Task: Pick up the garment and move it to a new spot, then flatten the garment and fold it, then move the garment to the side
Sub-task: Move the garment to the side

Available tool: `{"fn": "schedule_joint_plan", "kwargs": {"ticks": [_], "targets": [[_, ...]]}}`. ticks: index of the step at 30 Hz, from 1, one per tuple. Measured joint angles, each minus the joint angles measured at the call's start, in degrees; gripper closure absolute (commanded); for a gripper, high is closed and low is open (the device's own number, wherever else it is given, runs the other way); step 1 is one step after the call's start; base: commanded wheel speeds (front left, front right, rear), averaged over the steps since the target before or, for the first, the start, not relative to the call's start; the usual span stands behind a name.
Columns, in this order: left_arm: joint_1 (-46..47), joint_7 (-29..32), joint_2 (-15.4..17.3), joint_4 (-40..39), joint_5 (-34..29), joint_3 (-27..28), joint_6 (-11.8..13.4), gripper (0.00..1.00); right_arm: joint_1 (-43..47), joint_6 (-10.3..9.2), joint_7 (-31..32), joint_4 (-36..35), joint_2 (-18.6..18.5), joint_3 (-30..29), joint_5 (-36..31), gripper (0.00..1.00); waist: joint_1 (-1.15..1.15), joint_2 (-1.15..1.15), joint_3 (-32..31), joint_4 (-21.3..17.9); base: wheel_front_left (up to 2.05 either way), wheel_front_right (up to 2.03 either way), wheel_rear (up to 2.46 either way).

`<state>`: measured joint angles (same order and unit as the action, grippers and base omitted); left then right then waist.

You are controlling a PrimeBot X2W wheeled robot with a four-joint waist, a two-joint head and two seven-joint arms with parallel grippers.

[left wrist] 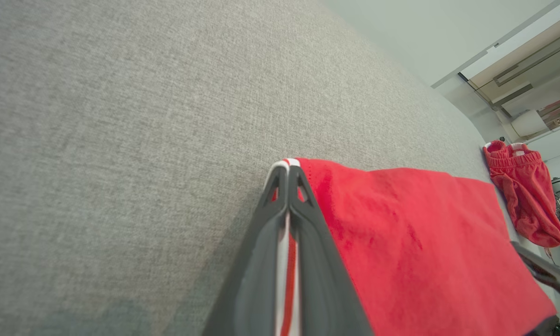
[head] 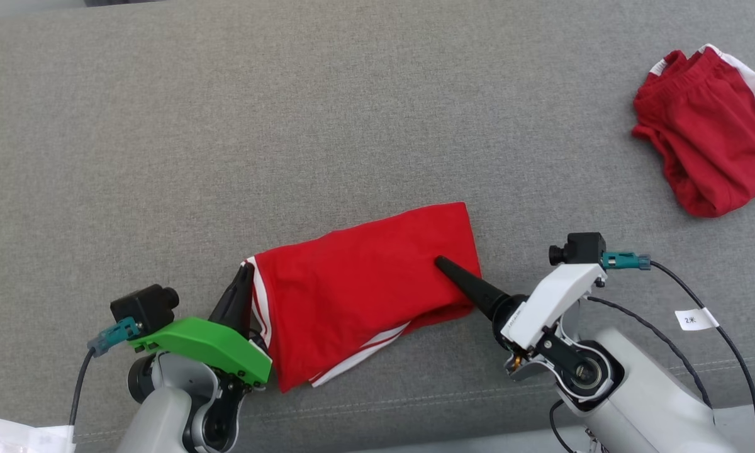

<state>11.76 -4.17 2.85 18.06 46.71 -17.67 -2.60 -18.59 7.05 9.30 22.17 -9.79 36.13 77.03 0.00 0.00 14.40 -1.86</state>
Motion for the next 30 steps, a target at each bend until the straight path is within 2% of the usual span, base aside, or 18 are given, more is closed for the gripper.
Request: {"fn": "schedule_joint_plan", "kwargs": {"ticks": [6, 15, 23, 27, 28, 29, 30], "targets": [[0.04, -0.01, -0.01, 0.11, 0.00, -0.46, -0.41, 1.00, 0.02, 0.00, 1.47, 0.07, -0.09, 0.73, 0.68, 0.00, 0.00, 0.00, 0.01, 0.46, 0.00, 0.00, 0.00], [0.05, -0.27, -0.07, 0.23, 0.01, -0.71, -0.41, 1.00, 0.01, 0.01, 1.83, 1.00, -3.47, 0.49, 0.05, 0.00, 0.00, 0.00, 0.28, 1.12, 0.00, 0.00, 0.00], [0.22, -0.27, -0.09, 0.44, 0.00, -1.01, -0.42, 1.00, -0.08, 0.00, 2.37, 0.60, -1.72, 0.20, 1.79, 0.00, 0.00, 0.00, 0.47, 1.38, 0.00, 0.00, 0.00], [0.41, -0.26, -0.13, 0.75, 0.00, -1.67, -0.43, 0.89, -0.08, 0.00, 2.67, 0.49, -0.88, 0.24, 3.66, 0.00, 0.00, 0.00, 0.36, 1.81, 0.00, 0.00, 0.00], [0.41, -0.26, -0.13, 0.75, 0.01, -1.67, -0.43, 0.85, -0.08, 0.00, 2.91, 0.51, -0.86, 0.30, 3.74, 0.15, 0.00, 0.00, 0.34, 1.89, 0.00, 0.00, 0.00], [0.41, -0.26, -0.13, 0.75, 0.00, -1.68, -0.43, 0.83, -0.08, 0.00, 2.93, 0.51, -0.84, 0.31, 3.75, 0.55, 0.00, 0.00, 0.32, 1.95, 0.00, 0.00, 0.00], [0.42, -0.26, -0.13, 0.75, 0.00, -1.71, -0.43, 0.80, -0.09, 0.00, 2.94, 0.51, -0.84, 0.31, 3.80, 0.80, 0.00, 0.00, 0.31, 2.01, 0.00, 0.00, 0.00]]}}
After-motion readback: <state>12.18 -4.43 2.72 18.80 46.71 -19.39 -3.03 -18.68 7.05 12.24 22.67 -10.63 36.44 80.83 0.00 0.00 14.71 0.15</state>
